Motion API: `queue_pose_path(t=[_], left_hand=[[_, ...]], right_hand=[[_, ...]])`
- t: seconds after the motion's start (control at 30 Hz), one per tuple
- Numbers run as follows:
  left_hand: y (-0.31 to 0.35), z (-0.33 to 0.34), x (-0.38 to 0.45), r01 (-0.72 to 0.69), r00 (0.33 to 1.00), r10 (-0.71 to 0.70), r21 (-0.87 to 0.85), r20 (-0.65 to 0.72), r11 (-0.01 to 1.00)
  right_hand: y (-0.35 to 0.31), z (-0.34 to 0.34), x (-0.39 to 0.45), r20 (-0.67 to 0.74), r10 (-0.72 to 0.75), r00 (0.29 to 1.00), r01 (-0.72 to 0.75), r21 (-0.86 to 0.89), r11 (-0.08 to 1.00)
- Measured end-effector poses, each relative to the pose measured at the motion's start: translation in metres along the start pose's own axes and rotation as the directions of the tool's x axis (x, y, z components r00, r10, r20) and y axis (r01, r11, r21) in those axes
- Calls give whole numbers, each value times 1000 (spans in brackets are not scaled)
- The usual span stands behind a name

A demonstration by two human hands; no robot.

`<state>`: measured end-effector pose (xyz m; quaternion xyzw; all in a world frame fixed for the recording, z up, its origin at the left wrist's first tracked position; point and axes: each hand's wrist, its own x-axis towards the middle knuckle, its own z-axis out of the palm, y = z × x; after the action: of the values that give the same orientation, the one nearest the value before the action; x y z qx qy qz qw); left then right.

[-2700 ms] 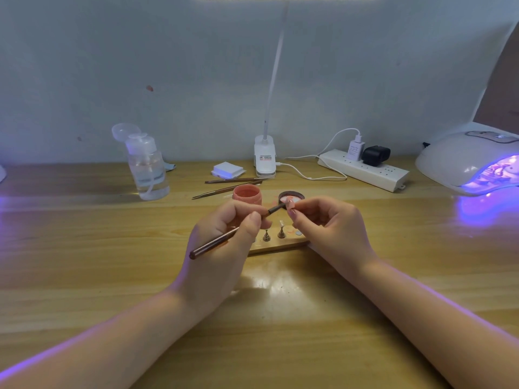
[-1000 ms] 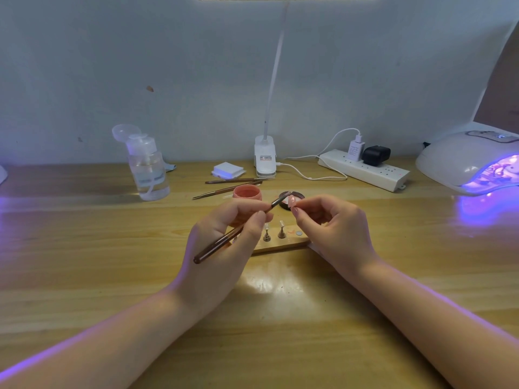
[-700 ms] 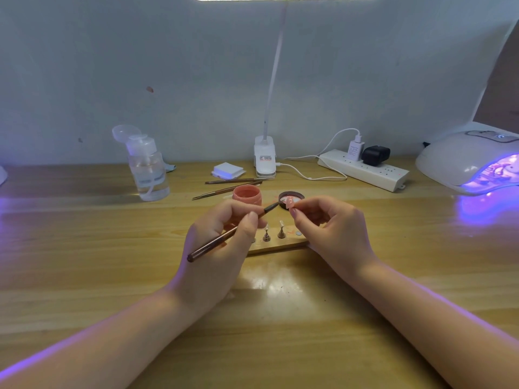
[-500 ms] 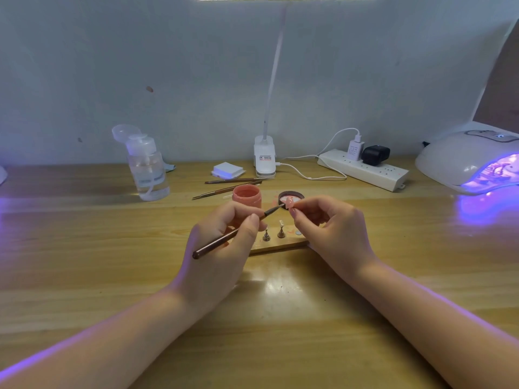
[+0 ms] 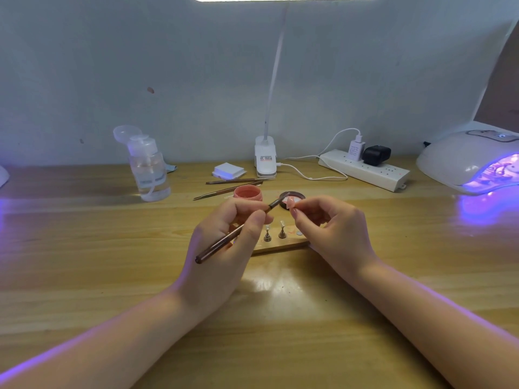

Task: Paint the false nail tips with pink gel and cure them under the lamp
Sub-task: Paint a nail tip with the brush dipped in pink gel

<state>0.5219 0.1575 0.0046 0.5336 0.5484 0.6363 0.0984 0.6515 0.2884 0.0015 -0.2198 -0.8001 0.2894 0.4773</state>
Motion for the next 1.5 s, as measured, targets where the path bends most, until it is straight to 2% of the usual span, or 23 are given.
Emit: queue_pose_path(t=[0.13, 0.3, 0.47, 0.57, 0.67, 0.8, 0.9, 1.0, 1.13, 1.3, 1.4, 1.5], left_hand=[[-2, -1, 0, -10, 1000, 13, 98, -25, 995], [2, -1, 0, -30, 999, 30, 16, -20, 999], [-1, -1, -1, 13, 1000, -13, 115, -2, 993], [0, -3, -1, 8, 999, -4, 77, -41, 997], [3, 0, -1, -28, 999, 28, 29, -16, 999], [1, -1, -2, 12, 1000, -11, 108, -12, 994], [2, -3, 0, -2, 999, 5, 75, -42, 997], [5, 0, -1, -56, 998, 57, 58, -3, 997], [1, -2, -1, -16, 1000, 17, 135, -2, 991], [5, -3, 0, -33, 999, 33, 71, -4, 997], [6, -1, -1, -42, 999, 38, 115, 30, 992], [5, -3, -1, -19, 1000, 20, 142, -8, 990]], right_hand=[[0, 1, 0, -14, 5, 1000, -5, 0, 1000], [1, 1, 0, -11, 11, 1000, -11, 19, 1000], [1, 1, 0, -6, 18, 1000, -18, 9, 1000], [1, 1, 0, -7, 23, 1000, -22, 12, 1000], [1, 1, 0, -4, 12, 1000, -12, 10, 1000], [1, 1, 0, -3, 19, 1000, -19, 9, 1000], [0, 0, 0, 1, 26, 1000, -26, 13, 1000], [0, 0, 0, 2, 22, 1000, -22, 14, 1000], [1, 0, 0, 5, 18, 1000, -18, 2, 1000], [1, 0, 0, 1, 9, 1000, -9, -1, 1000], [2, 1, 0, 0, -1, 1000, 1, 4, 1000], [3, 1, 0, -6, 4, 1000, -4, -4, 1000]])
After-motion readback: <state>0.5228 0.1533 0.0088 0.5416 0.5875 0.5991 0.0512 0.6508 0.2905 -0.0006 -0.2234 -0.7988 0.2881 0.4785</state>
